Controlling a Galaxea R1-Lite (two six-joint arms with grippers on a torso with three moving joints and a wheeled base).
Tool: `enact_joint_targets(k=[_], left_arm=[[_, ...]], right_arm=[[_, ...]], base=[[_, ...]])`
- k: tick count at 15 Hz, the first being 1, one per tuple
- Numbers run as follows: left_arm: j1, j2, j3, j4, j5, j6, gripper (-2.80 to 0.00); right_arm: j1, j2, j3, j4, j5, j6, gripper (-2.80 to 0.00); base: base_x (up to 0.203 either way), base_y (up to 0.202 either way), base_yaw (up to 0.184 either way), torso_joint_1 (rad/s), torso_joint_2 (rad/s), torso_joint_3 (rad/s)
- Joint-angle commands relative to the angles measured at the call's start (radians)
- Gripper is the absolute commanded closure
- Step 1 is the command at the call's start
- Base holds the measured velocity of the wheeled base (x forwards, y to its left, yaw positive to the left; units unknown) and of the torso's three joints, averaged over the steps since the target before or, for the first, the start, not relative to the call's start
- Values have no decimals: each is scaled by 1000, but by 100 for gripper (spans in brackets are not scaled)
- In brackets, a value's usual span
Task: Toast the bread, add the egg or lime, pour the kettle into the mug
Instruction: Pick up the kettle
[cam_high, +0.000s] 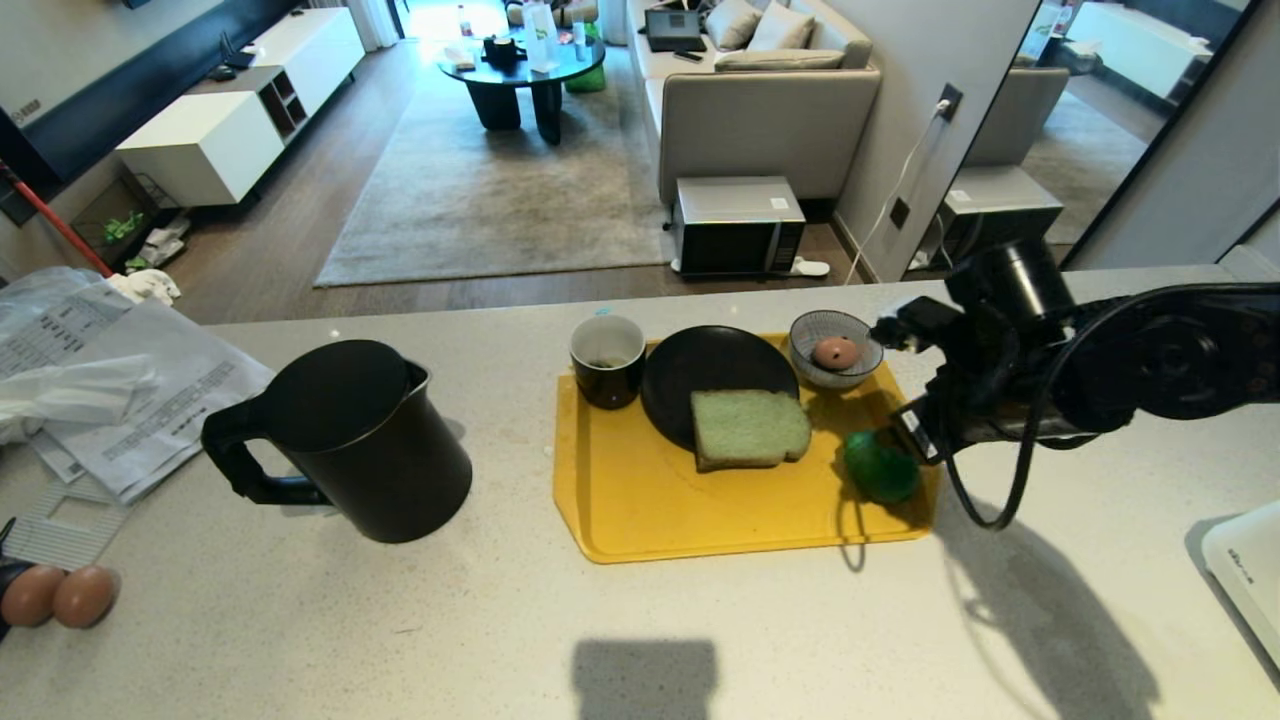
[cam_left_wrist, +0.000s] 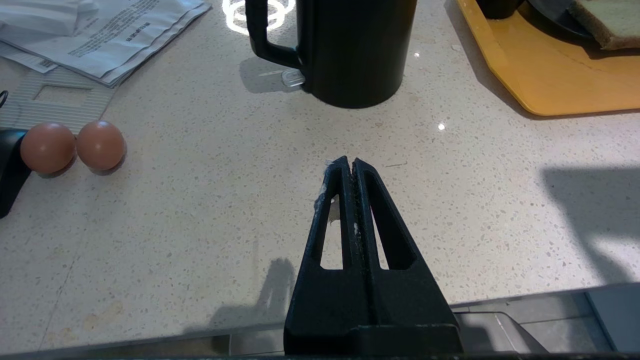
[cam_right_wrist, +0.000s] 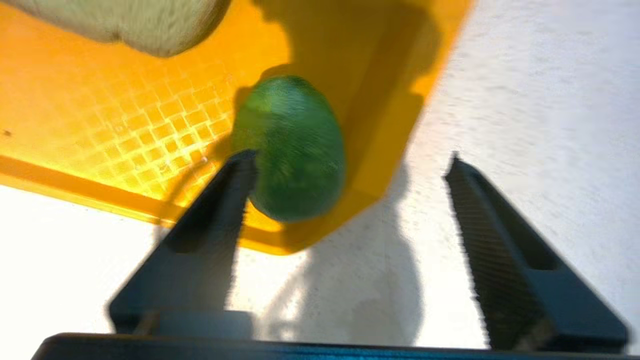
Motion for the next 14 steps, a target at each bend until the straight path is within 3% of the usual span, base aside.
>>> enact_joint_targets(k=[1, 9, 14], left_arm=[[0, 1, 0, 0, 0, 0, 0], [0, 1, 1, 0, 0, 0, 0], [0, 1, 0, 0, 0, 0, 0]], right_arm=[[-16, -92, 6, 1, -7, 7, 0], [-100, -362, 46, -9, -47, 23, 0], [-193, -742, 232, -66, -64, 71, 0]], base=[[0, 0, 0, 0, 0, 0], [0, 0, 0, 0, 0, 0], [0, 0, 0, 0, 0, 0]])
